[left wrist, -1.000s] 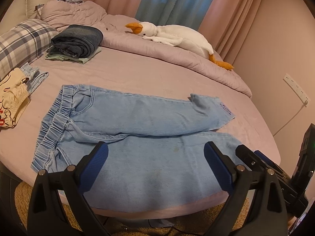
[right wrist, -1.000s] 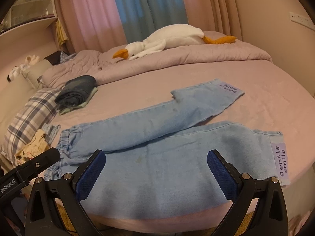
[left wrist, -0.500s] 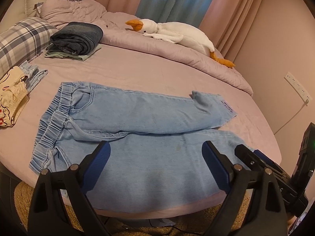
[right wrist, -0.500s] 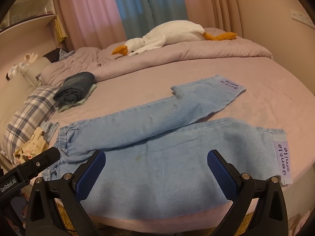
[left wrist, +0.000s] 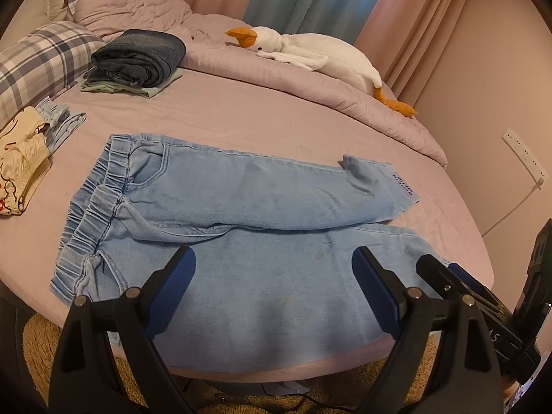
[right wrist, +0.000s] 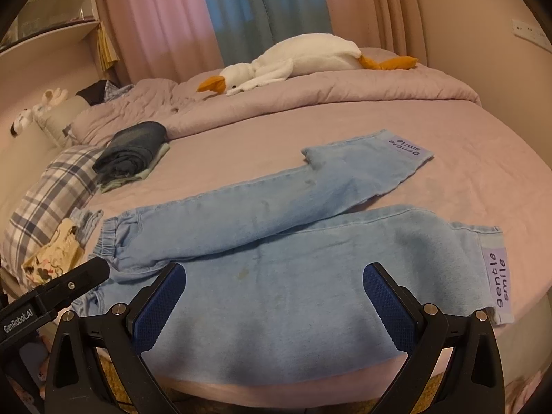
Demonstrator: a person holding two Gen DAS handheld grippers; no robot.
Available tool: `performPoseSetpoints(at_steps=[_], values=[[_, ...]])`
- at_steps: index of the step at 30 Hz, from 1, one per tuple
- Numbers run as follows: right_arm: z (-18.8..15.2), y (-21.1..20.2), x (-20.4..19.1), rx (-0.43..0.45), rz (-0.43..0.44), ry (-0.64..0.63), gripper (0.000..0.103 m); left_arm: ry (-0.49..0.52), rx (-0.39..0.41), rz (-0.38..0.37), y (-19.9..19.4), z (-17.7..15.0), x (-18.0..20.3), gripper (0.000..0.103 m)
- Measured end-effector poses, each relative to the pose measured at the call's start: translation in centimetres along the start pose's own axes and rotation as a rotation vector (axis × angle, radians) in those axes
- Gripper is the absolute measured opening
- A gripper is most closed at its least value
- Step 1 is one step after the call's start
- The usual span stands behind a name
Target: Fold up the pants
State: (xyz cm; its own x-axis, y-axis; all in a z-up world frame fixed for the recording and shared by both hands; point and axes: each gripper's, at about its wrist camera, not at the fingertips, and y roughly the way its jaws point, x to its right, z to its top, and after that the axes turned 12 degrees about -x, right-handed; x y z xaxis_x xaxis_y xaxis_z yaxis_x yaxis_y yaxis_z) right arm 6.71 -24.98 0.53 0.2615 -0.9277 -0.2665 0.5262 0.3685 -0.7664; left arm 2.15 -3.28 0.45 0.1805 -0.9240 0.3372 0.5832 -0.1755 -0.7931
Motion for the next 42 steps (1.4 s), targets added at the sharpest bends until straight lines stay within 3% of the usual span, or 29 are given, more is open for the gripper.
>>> performPoseSetpoints(at_steps=[18,35,42], values=[[0.1,0.4,-0.1,-0.006,-0.011,0.004,0.103,-0.017,-0.012,-0.001,0.3,0.2,-0.8,0.089],[0.3,0.0,1.7,0.006,-0.051,0.053,0.103,-0.068,-0.012,0.060,0.3,0.8,-3.7,0.089],[0.5,-0.6,4.8,0.021,-0.124,0.116,0.103,-0.245,0.020,0.147,-1.2,1.2,-10.5,0.089]])
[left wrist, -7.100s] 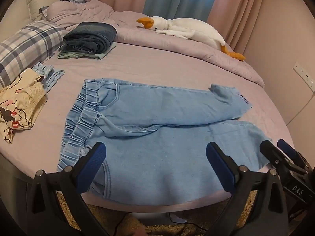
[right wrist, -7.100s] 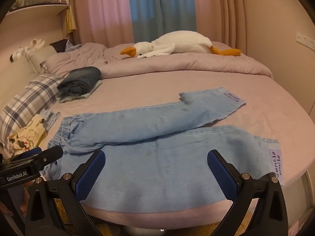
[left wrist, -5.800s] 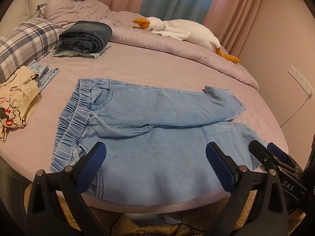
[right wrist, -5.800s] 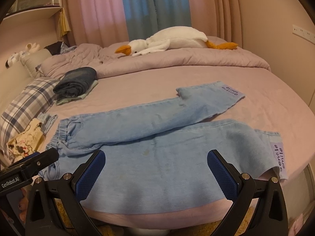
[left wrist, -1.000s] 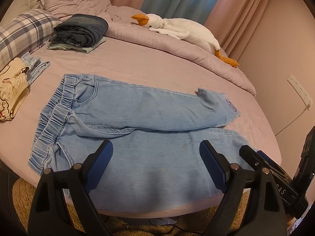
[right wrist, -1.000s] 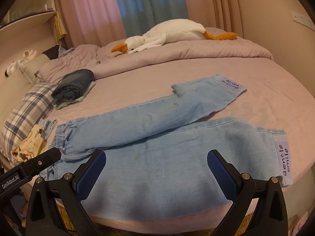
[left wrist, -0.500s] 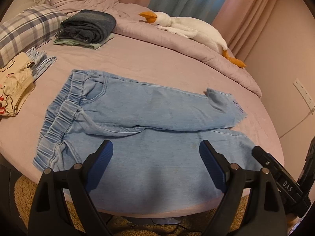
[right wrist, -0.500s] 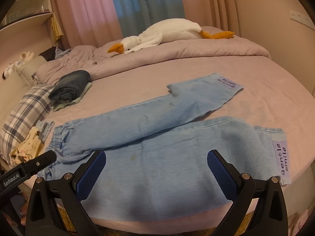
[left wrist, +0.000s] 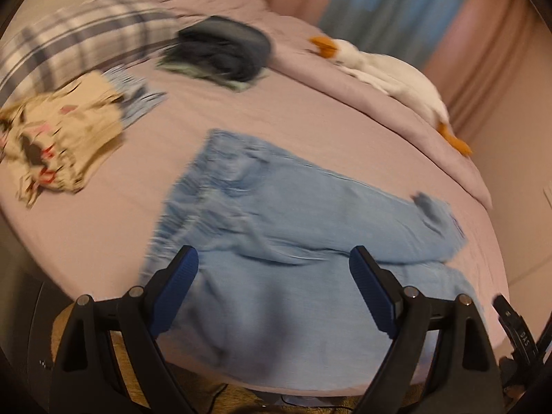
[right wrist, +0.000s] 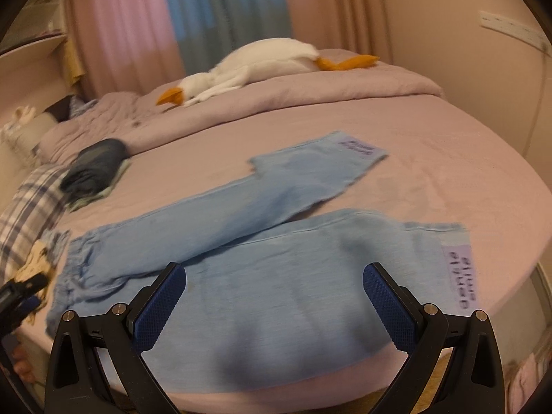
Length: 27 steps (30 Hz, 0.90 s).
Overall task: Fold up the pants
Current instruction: 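Close the left gripper on the elastic waistband while the right moves to the labelled hem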
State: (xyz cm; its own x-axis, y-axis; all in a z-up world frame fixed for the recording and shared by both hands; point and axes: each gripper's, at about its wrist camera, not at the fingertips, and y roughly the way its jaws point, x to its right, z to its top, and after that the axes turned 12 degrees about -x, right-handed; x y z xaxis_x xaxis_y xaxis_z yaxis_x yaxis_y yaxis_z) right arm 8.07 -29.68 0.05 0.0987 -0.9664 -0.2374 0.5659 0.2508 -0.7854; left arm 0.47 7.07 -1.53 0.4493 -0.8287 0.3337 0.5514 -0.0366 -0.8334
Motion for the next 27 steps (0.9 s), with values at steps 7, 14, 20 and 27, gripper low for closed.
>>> performPoseSetpoints(at_steps=[7,14,20,27], values=[[0.9,0.1,6.7,-0.004,-0.142,0.176,0.103,-0.119,-0.003,0.088,0.5,0.4,-4.8,0.089],[0.3,1.1,11.6,-0.049,-0.253,0.288,0.103,-0.127,-0.086,0.062,2.6,0.2,-5.7,0.089],[-0.8,3.2,14.2,-0.131,-0.274,0.354,0.103,-0.144,-0.160,-0.012,4.6,-0.3,-6.4,0.088],[-1.4,5.2,14.6,-0.194,-0.268,0.360,0.103,-0.144,-0.184,-0.016,6.0,-0.5,-6.1,0.081]])
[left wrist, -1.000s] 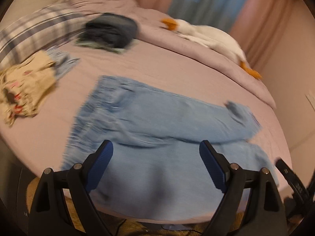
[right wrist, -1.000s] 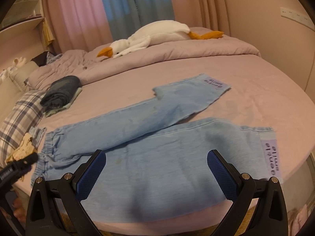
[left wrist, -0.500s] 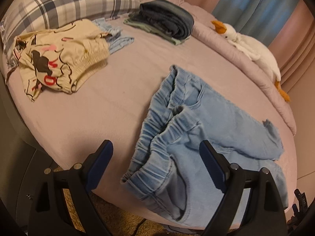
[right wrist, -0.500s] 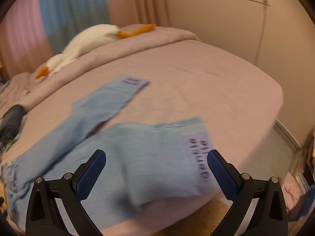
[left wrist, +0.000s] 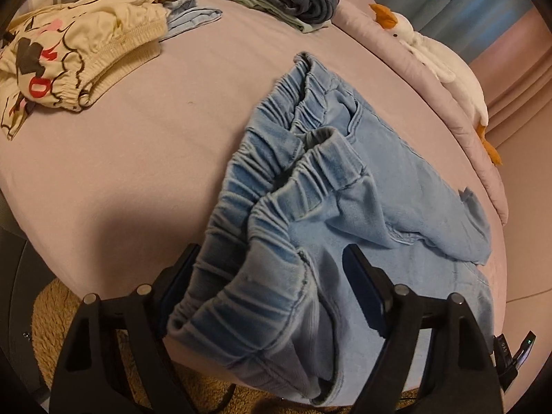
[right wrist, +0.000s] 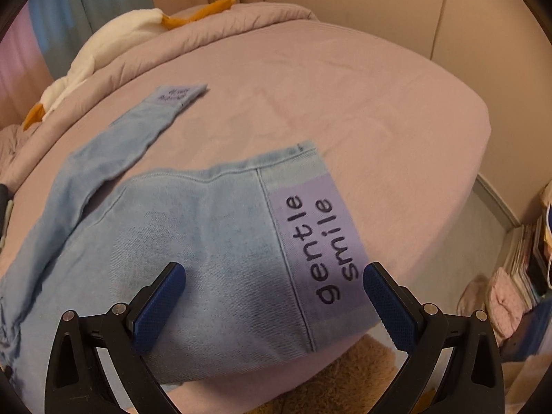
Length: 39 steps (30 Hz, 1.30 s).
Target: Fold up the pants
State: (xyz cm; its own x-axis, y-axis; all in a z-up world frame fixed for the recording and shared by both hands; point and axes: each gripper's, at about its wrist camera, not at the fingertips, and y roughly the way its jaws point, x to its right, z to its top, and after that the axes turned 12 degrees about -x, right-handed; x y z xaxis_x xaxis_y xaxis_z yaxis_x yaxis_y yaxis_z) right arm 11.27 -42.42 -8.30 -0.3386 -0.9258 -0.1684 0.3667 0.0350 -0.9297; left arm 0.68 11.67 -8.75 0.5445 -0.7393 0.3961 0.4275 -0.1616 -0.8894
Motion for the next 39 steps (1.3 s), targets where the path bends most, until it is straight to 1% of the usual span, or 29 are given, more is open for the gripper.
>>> performPoseSetpoints(at_steps=[2,3,5,6,7,9,11,13,16,18,21,28,32,36,38,39], values=[[0.0,0.4,0.1,-0.010,0.008,0.006,0.103,-0.001,0.005,-0.004,0.1,0.0,0.0,0.077],[-0.1,0.5,0.2,-0.014,0.011,0.008,0.103,-0.004,0.009,0.001,0.2,0.1,-0.1,0.074],[-0.1,0.7,0.1,-0.016,0.011,0.008,0.103,-0.013,0.018,0.017,0.1,0.1,-0.2,0.064],[-0.1,0.7,0.1,-0.015,0.010,0.007,0.103,-0.020,0.024,0.029,0.0,0.1,-0.4,0.053],[-0.1,0.7,0.2,-0.014,0.009,0.006,0.103,-0.026,0.027,0.032,0.0,0.1,-0.5,0.049],[0.0,0.8,0.1,-0.013,0.010,0.007,0.103,-0.033,0.025,0.014,0.0,0.2,-0.7,0.047],[0.0,0.8,0.1,-0.012,0.011,0.006,0.103,-0.025,0.021,0.012,-0.1,0.2,-0.7,0.044],[0.0,0.8,0.0,-0.013,0.013,0.006,0.103,-0.027,0.022,0.003,-0.4,0.1,-0.6,0.039],[-0.1,0.5,0.2,-0.008,0.013,0.006,0.103,-0.040,0.046,-0.022,-1.2,0.0,-0.6,0.035],[-0.1,0.1,0.2,0.001,0.014,0.004,0.103,-0.047,0.063,-0.037,-1.8,0.1,-0.6,0.034],[-0.1,-0.6,0.2,0.021,0.019,0.001,0.103,-0.042,0.068,-0.035,-2.2,0.1,-0.6,0.034],[0.2,-1.4,0.2,0.038,0.025,0.007,0.103,-0.049,0.010,0.000,-0.5,0.1,-1.4,0.035],[0.1,-2.5,0.7,0.060,0.056,0.009,0.103,-0.055,0.006,-0.001,-0.5,0.4,-1.4,0.037],[0.2,-3.6,1.7,0.088,0.070,0.034,0.103,-0.040,0.010,0.034,-0.4,0.5,-1.0,0.038],[0.3,-3.9,2.2,0.091,0.089,0.043,0.103,-0.039,0.010,0.042,-0.3,0.5,-0.9,0.038],[0.5,-4.0,2.5,0.096,0.112,0.042,0.103,-0.040,0.009,0.040,-0.3,0.5,-0.9,0.038]])
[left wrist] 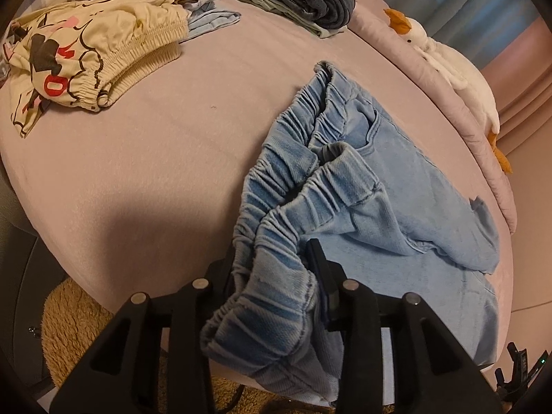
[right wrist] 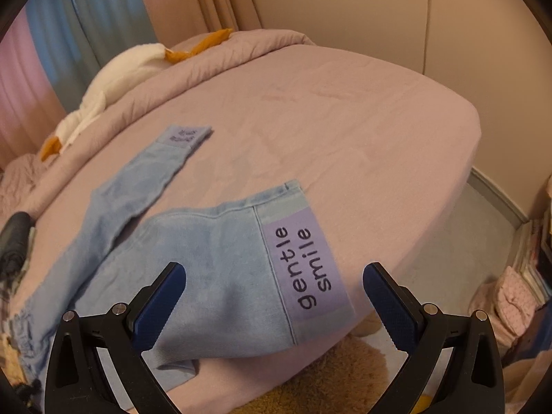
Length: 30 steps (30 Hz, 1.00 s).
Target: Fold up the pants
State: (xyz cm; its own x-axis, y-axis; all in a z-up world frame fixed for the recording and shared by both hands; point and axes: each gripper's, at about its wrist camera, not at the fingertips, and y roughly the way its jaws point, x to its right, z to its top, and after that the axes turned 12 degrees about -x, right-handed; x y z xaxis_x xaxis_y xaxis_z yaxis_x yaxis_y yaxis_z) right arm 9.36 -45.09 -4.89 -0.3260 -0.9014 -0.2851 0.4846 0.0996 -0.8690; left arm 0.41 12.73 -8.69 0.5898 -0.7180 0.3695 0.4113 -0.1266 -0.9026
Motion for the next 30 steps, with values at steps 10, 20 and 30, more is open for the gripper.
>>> performPoseSetpoints(at_steps=[10,20,30], values=[[0.4,5.0,4.2,-0.128,0.094,0.135,0.103,0.007,0.002,0.026,0.3,0.1,0.2,0.039],[1.4,5.9,0.6,-0.094,-0.066,-0.057,0.026,0.012,0.001,0.019,0.1,0.1,0.2,0.037],[7.9,3.5,0.4,0.048,-0.154,-0.189,0.012,0.022,0.011,0.038,0.1,-0.3,0.6,0.038]])
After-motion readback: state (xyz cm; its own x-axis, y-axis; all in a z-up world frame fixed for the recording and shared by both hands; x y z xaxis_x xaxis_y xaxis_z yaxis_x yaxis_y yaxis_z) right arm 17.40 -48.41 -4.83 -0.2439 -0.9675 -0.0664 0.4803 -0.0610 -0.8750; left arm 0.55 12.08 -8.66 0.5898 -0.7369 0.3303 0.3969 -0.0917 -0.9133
